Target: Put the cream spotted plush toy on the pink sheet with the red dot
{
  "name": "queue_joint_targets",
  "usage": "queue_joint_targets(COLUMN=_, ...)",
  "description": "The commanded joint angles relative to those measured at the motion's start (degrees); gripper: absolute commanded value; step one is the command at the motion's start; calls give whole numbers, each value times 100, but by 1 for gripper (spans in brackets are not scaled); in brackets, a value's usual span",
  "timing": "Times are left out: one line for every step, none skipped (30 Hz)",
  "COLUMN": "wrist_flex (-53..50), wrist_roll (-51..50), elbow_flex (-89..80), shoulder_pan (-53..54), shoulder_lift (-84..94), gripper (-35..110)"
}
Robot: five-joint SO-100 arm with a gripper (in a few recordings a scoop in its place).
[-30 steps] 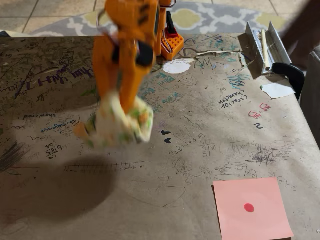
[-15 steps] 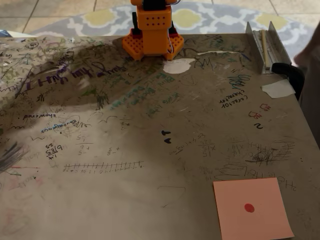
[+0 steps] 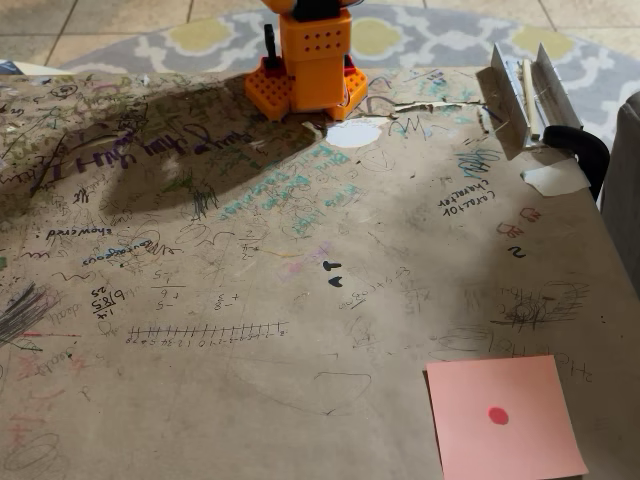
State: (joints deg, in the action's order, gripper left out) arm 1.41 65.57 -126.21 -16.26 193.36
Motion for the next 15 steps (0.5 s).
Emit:
queue_joint_targets(wrist_flex=519, wrist_roll=35, elbow_flex=185, shoulder_pan=-114, shoulder_lift=44, gripper=0)
queue_joint_targets(wrist_flex=650, wrist_roll=97, elbow_flex=185, shoulder_pan=-176, shoulder_lift=44, gripper=0)
queue_joint_targets(wrist_flex=756, wrist_roll=88, elbow_flex=220, shoulder_pan=-202, shoulder_lift=44, gripper=0)
queue_joint_targets(wrist_flex=782, wrist_roll=62, elbow_flex=290, shoulder_pan=-202, shoulder_lift=35, gripper=0)
queue_joint_targets(wrist_flex=782, wrist_roll=-9, elbow_flex=378, shoulder_pan=-158, shoulder_lift=35, gripper=0)
queue_joint_targets(wrist_flex=729, wrist_roll=-97, elbow_flex=483, shoulder_pan=-105, shoulder_lift=35, gripper=0)
queue_joint_targets(wrist_flex=615, wrist_roll=-167, elbow_flex=571, shoulder_pan=-44, shoulder_lift=35, gripper=0)
queue_joint_targets(wrist_flex=475, wrist_roll=-237, elbow_flex=624, shoulder_pan=26, shoulder_lift=35, gripper=0)
queue_joint_targets(wrist_flex=299, wrist_roll=-264, elbow_flex=624, shoulder_pan=70, shoulder_lift=35, gripper=0)
queue_joint_targets(wrist_flex=176, wrist_roll=-290, elbow_flex=519, shoulder_pan=114, shoulder_lift=35, gripper=0)
queue_joint_targets(wrist_flex=141, wrist_roll=-334, elbow_flex=255, shoulder_pan=167, shoulder_lift=35, gripper=0)
queue_joint_targets(wrist_flex=255, wrist_roll=-413, elbow_flex=-176, shoulder_pan=220, shoulder_lift=35, gripper=0)
queue_joint_targets(wrist_flex=492, wrist_roll=-483, elbow_flex=-791, shoulder_pan=281, shoulder_lift=26, gripper=1)
queue_joint_targets(wrist_flex=765, wrist_roll=-360, elbow_flex=-1573, shoulder_pan=299, shoulder_lift=26, gripper=5)
queue_joint_targets(wrist_flex=1028, wrist_roll=149, elbow_flex=-2540, shoulder_pan=264, shoulder_lift=9, gripper=9)
